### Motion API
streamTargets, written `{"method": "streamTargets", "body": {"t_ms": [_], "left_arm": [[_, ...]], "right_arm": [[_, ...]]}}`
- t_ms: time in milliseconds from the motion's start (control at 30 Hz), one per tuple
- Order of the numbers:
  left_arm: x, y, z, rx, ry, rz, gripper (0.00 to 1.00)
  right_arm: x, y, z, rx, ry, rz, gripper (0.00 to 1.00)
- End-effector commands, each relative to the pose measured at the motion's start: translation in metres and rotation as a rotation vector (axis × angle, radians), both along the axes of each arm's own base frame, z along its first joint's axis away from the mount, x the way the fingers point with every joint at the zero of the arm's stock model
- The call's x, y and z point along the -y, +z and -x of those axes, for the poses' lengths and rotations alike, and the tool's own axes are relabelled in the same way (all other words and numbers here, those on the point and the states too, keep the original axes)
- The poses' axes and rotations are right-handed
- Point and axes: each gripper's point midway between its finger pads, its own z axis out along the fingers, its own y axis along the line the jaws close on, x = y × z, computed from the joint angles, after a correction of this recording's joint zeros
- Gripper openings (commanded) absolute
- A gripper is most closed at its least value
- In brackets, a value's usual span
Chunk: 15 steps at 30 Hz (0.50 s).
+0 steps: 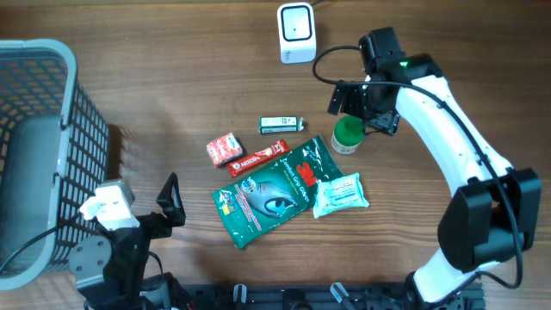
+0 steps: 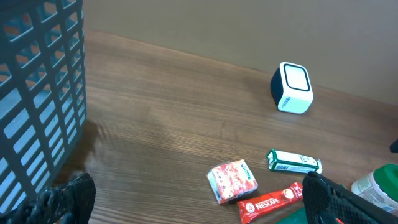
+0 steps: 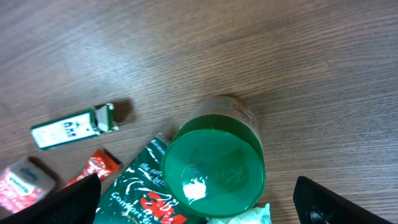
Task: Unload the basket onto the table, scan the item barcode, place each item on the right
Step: 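Reach the right gripper to the green-lid jar and grasp it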
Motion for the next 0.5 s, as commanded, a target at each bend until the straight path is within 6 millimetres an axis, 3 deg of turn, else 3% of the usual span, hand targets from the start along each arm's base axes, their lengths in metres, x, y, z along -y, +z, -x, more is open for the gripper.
{"method": "streamTargets", "body": {"t_ms": [0, 300, 467], "left_arm": [[-0.002, 0.001, 0.0, 0.006, 0.015, 0.006, 1.0], [-0.002, 0.001, 0.0, 0.005, 0.015, 0.006, 1.0], [-0.002, 0.001, 0.0, 0.006, 0.015, 0.006, 1.0]], "right_arm": [[0.002, -0.01, -0.007, -0.015, 0.011, 0.032, 0.99], [0.005, -0.074, 0.005, -0.191, 0.051, 0.081, 1.0], [0.006, -0.088, 0.007, -0.221, 0.076, 0.091, 0.98]]}}
